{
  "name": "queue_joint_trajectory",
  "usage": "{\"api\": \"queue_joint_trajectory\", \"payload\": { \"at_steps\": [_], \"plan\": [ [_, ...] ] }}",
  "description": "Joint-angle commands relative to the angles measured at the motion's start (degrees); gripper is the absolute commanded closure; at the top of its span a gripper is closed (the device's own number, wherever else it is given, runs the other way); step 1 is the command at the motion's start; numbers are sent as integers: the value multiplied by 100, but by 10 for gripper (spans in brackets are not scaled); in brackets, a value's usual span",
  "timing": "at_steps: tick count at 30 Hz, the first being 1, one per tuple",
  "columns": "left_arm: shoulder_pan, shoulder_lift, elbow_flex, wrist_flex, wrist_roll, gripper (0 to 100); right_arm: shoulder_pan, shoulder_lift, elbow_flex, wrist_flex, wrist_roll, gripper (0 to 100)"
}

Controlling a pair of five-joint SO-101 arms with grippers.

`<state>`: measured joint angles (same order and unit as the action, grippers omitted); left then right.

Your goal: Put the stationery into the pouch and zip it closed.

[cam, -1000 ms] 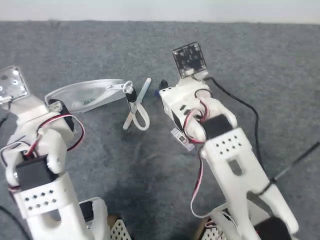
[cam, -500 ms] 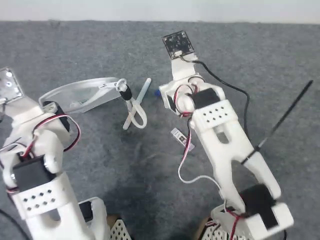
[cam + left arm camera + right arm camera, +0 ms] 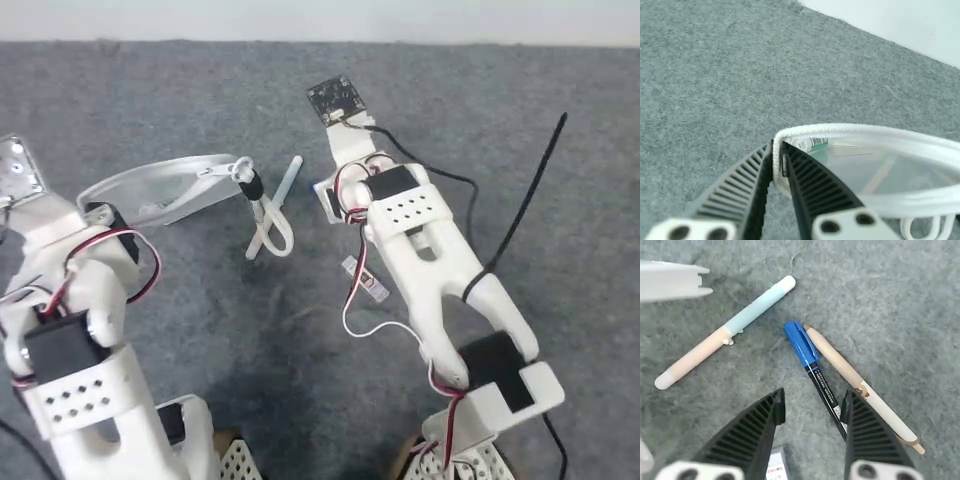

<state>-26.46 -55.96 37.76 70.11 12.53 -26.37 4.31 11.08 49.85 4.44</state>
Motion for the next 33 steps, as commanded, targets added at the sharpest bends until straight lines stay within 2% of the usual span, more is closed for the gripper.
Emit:
{"api": "queue_joint_trajectory", "payload": {
  "at_steps": [1, 9, 25, 33],
  "plan": [
    [-18, 88, 13, -79, -44, 989, 75, -40, -352, -22, 97, 824],
    [-18, 88, 13, -70, -44, 989, 75, 822, -844, 31, 536, 826],
    [-18, 88, 13, -62, -44, 989, 92, 2185, -1776, 31, 545, 826],
    [-18, 88, 13, -62, -44, 989, 347, 2835, -2347, 84, 554, 827]
  ]
}}
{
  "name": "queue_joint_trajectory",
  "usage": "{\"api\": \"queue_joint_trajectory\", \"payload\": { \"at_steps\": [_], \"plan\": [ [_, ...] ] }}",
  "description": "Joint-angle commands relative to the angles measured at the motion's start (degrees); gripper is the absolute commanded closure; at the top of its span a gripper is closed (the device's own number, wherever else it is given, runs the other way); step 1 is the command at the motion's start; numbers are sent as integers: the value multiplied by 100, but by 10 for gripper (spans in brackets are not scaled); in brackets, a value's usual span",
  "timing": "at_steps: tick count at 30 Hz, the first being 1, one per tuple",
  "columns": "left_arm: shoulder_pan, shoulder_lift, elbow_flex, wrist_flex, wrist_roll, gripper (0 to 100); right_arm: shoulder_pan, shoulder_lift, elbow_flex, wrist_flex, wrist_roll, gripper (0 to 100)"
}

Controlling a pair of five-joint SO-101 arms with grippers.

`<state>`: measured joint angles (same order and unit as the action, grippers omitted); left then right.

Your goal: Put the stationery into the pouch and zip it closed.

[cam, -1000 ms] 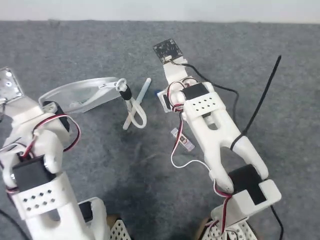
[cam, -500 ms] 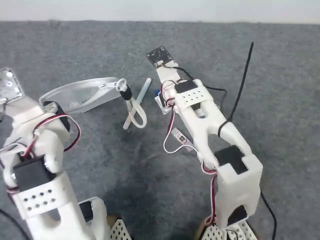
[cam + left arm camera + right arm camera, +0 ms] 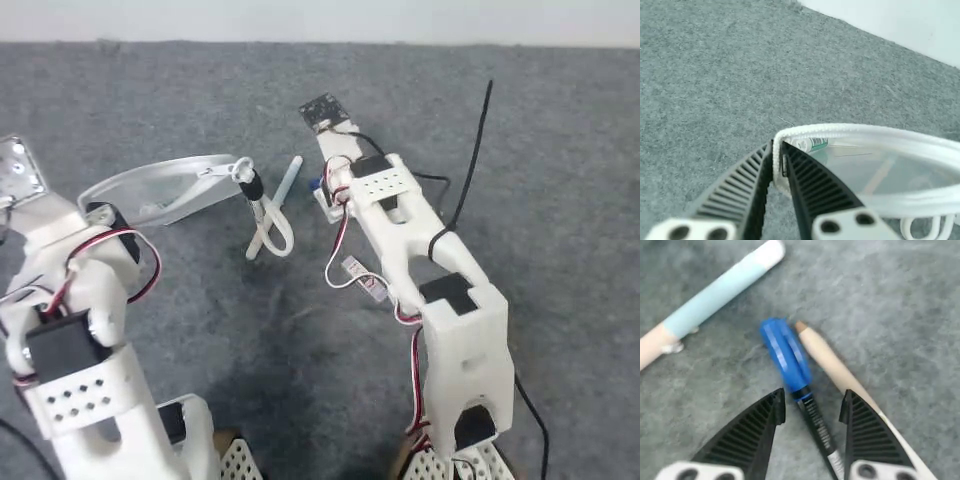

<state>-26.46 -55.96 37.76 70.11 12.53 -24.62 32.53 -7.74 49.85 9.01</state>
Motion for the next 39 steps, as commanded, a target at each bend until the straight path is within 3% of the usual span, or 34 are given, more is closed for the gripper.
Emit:
{"api": "queue_joint_trajectory", "payload": {
  "at_steps": [1, 7, 23, 32, 39],
  "plan": [
    [-18, 88, 13, -62, -44, 989, 154, 40, -492, 189, 158, 827],
    [-18, 88, 13, -62, -44, 989, -22, 92, -695, 892, 545, 827],
    [-18, 88, 22, -62, -44, 989, -119, 514, -853, 1033, 545, 828],
    [-18, 88, 84, -97, -44, 989, -119, 532, -985, 1086, 554, 987],
    [-18, 88, 92, -97, -53, 989, -119, 514, -985, 1130, 527, 991]
  ]
}}
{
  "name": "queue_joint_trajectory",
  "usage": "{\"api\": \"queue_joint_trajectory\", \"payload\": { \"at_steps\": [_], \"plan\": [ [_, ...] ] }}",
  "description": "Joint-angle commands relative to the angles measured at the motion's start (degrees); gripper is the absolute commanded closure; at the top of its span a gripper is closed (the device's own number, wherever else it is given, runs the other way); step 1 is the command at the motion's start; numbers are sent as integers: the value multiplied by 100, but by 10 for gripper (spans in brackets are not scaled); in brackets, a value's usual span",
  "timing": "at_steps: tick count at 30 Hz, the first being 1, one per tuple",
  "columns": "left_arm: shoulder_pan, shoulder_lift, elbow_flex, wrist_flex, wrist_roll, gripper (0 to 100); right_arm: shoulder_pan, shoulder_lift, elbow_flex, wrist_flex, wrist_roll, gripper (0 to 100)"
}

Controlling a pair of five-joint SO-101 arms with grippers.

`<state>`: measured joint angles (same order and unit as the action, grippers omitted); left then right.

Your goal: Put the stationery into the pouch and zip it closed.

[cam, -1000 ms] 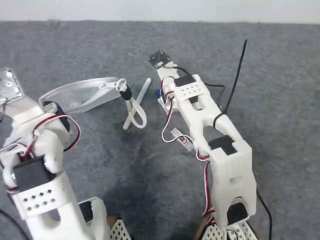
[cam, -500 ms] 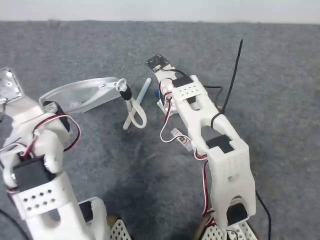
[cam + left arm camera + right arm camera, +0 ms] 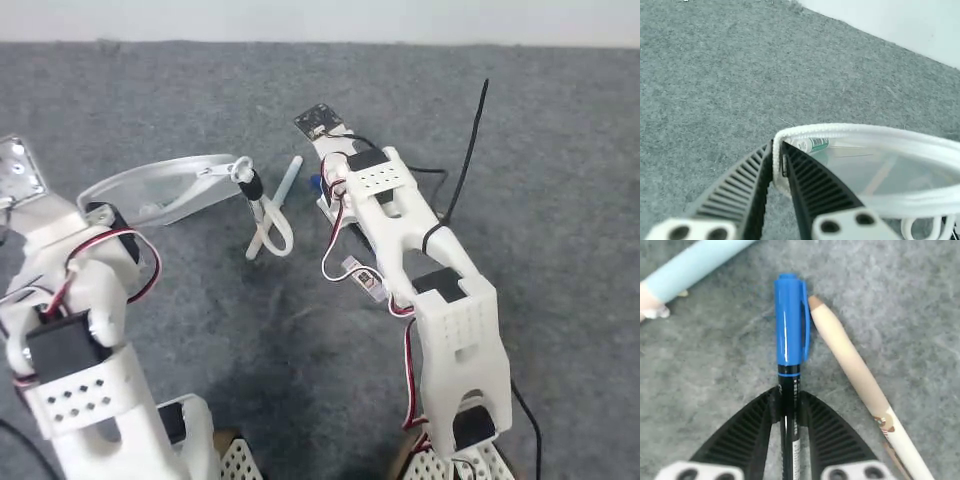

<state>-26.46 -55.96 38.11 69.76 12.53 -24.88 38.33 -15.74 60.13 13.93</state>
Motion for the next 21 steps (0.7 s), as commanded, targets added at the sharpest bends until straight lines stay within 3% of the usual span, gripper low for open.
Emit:
{"api": "queue_joint_trajectory", "payload": {
  "at_steps": [1, 21],
  "plan": [
    [-18, 88, 57, -62, -53, 989, -84, -66, -185, 110, 26, 991],
    [-18, 88, 66, -62, -53, 989, -215, -708, -1064, 1851, 62, 991]
  ]
}}
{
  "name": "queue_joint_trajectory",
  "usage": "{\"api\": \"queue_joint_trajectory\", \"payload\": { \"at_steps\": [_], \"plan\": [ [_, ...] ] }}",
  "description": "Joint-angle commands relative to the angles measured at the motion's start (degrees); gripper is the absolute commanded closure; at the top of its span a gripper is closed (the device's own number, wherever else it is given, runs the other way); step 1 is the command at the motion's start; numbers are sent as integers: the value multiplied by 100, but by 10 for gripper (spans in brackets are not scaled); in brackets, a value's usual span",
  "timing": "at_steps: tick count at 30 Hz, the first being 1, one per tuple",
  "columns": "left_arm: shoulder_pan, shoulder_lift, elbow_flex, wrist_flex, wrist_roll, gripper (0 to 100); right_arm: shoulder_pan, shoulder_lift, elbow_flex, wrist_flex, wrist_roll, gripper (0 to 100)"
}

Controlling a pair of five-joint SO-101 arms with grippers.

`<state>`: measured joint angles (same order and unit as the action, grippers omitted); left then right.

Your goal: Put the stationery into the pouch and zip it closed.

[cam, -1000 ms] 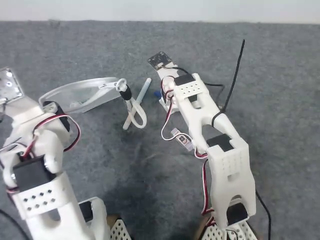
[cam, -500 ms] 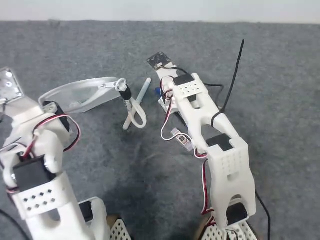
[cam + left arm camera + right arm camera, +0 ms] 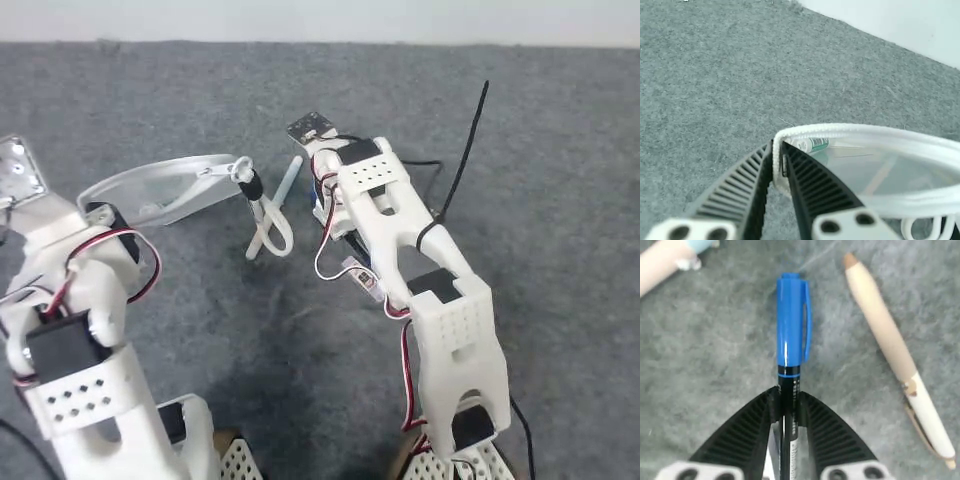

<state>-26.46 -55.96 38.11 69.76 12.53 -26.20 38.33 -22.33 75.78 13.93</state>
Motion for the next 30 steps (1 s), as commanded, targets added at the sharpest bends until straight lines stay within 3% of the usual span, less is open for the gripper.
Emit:
{"api": "queue_joint_trajectory", "payload": {
  "at_steps": [1, 28, 30],
  "plan": [
    [-18, 88, 66, -62, -53, 989, -84, -787, -404, 312, 62, 991],
    [-18, 88, 66, -70, -53, 989, -611, -3143, -378, 2325, 9, 991],
    [-18, 88, 66, -70, -53, 989, -655, -3345, -369, 2404, -281, 991]
  ]
}}
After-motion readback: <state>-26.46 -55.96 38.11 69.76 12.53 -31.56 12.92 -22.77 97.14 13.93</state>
